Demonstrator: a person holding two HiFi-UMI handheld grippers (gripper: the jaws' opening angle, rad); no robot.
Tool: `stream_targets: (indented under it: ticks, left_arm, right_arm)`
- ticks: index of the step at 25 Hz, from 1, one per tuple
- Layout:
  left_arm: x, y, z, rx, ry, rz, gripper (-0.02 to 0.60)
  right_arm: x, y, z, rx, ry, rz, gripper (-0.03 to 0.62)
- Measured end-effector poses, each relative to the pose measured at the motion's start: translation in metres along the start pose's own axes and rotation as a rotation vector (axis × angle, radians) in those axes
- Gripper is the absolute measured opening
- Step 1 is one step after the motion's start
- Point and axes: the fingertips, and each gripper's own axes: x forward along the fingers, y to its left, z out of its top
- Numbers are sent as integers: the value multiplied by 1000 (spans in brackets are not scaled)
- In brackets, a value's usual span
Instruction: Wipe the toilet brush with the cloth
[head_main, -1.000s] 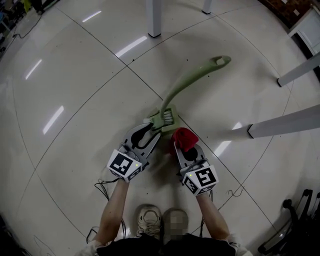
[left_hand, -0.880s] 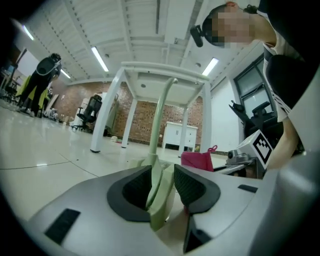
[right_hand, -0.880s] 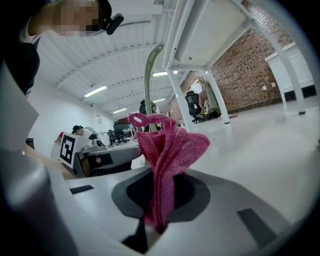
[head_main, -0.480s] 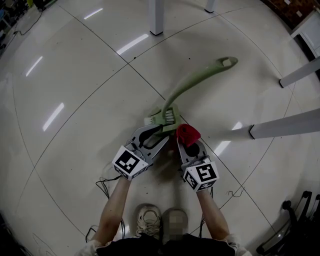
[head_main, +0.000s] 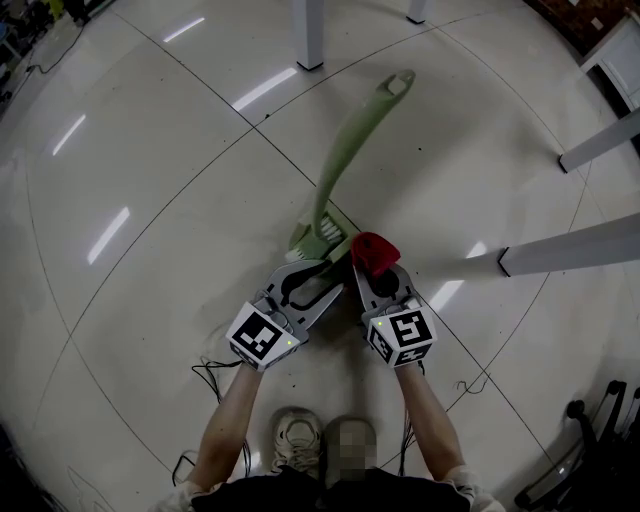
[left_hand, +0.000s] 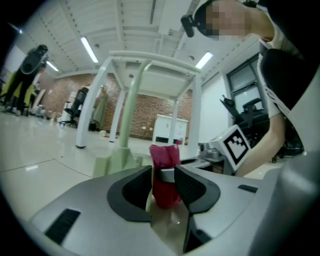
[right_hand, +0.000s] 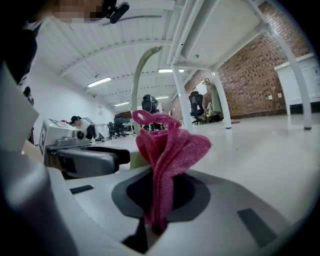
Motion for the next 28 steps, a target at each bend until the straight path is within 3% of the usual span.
stream_targets:
  ticks: [3, 6, 10, 13, 18, 28]
  left_arm:
    - [0, -17, 12, 64, -26, -15, 118]
    - [-21, 10, 38, -1, -139, 115, 118]
    - [-39, 78, 36, 31, -100, 262, 118]
    - [-28, 103, 19, 11, -35, 227, 118]
    - [-8, 100, -3, -7, 23, 137, 118]
    - [-12, 100, -6, 29, 41, 206, 87]
  right_arm:
    - [1, -5, 2, -2, 2, -10, 32]
    - [-2, -4, 1, 1, 4, -14, 32]
    - [-7, -3, -1, 4, 8, -14, 32]
    - [-5, 0, -2, 12, 11, -8, 31]
    - [-9, 15, 0, 25, 11, 22, 32]
    - [-1, 19, 0, 6, 28, 49, 32]
